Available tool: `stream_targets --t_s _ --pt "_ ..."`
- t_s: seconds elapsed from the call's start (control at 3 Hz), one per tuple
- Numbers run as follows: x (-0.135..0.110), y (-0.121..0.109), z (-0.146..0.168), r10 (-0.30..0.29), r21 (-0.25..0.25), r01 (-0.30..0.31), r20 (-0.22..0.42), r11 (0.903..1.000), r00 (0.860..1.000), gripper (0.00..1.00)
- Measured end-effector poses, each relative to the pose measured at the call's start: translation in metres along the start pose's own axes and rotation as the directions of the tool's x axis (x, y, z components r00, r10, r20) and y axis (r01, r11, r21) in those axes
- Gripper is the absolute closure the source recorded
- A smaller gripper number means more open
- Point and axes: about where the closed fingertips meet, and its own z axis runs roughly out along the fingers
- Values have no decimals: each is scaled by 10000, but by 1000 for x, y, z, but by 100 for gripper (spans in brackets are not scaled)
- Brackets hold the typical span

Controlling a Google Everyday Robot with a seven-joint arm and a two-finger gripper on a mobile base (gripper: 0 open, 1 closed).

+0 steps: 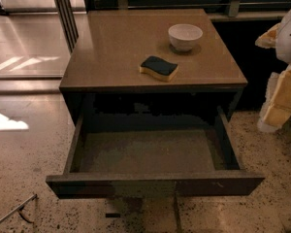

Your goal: Place sponge into top drawer

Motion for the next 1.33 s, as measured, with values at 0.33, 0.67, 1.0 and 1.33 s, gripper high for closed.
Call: stream_targets --t_s 0.33,0.67,1.0,1.33 --pt "0 0 0 0 0 0 0 10000 10000 0" --pt "1 -13 10 286 195 -290 202 9994 9994 0" --pt "3 -38 34 766 412 -797 731 9960 9944 0" --pt "-5 -71 58 1049 849 -1189 1532 9893 9826 0"
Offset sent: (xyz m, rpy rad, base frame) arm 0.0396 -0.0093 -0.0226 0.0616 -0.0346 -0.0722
